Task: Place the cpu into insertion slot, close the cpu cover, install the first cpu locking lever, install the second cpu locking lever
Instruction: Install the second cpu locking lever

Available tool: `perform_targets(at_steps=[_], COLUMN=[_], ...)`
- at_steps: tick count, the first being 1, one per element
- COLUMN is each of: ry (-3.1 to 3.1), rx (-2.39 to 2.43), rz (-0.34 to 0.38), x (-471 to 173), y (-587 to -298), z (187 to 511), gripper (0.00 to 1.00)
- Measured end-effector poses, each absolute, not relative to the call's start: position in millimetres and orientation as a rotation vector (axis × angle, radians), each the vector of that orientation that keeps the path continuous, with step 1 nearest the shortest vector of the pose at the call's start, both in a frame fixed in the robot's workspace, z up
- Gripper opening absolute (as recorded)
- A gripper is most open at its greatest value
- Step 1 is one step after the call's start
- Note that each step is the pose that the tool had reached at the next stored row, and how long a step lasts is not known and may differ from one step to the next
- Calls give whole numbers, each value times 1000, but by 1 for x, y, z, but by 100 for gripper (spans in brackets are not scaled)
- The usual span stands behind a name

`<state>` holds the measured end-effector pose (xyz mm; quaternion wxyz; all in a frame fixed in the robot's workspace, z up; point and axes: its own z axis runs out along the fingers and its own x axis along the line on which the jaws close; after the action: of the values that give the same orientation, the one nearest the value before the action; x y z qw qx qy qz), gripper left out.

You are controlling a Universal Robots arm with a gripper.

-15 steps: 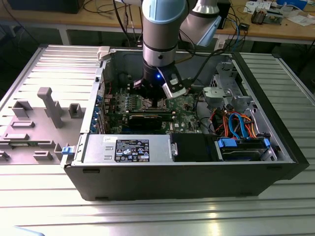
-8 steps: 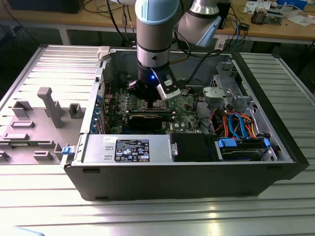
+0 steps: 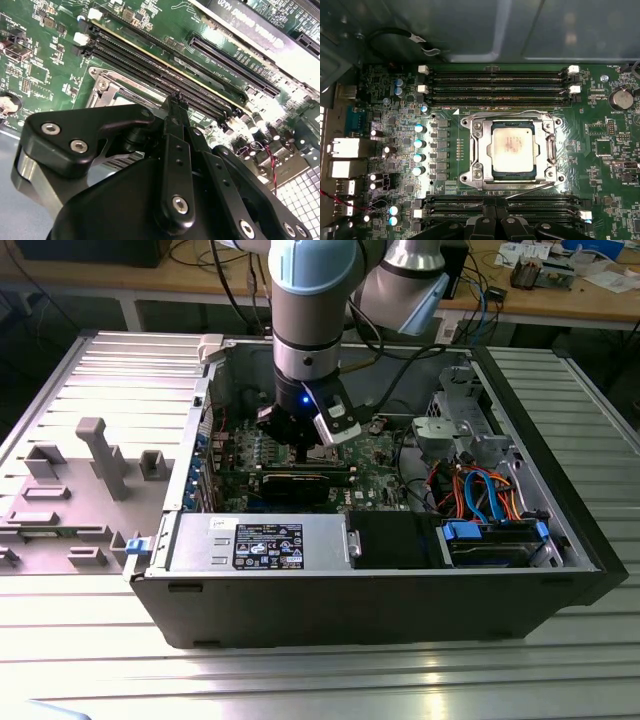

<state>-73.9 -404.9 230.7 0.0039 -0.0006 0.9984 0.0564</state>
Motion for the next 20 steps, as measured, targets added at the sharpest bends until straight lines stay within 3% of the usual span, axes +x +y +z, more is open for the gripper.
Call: perform_targets(at_steps=[20], ry=[3140], rx=[-29], rz=[196], x=[-77], y=[-407], z=[226], gripper=[11])
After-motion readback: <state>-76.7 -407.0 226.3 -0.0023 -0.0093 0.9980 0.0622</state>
